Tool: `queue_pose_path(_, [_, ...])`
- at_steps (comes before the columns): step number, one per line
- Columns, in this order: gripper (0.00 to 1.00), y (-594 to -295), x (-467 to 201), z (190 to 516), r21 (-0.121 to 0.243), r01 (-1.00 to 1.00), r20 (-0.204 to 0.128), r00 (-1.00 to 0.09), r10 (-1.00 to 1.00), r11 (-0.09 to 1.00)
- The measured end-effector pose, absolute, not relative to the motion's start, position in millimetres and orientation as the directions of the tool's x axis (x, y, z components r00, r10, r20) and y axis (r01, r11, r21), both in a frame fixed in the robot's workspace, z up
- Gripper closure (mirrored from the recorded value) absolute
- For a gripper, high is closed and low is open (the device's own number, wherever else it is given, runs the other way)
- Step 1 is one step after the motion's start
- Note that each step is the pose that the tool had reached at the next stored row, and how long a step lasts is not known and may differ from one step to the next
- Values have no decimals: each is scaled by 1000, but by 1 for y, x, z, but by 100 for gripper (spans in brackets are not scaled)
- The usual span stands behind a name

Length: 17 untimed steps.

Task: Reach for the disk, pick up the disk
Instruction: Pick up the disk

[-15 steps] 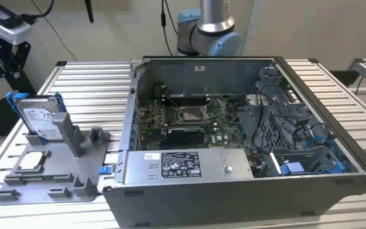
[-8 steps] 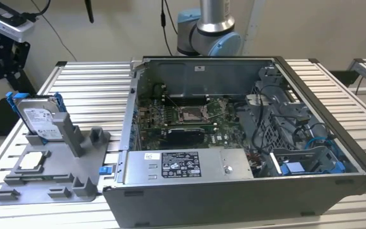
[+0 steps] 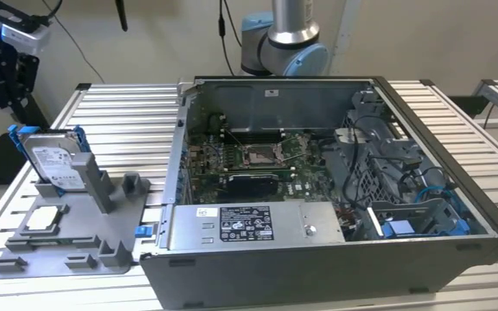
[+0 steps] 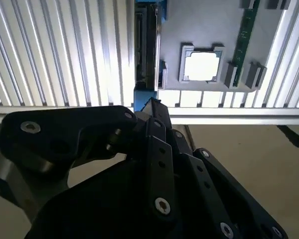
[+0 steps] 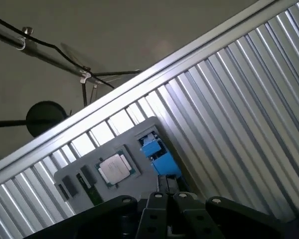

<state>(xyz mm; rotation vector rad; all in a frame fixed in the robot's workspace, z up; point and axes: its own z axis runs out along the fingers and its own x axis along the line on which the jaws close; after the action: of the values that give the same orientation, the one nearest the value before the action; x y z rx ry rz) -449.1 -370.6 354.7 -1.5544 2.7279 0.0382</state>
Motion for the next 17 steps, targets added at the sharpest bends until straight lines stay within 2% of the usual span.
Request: queue_pose_path(17, [100,-371,-449,352,20,-975,-14,-224,-975,223])
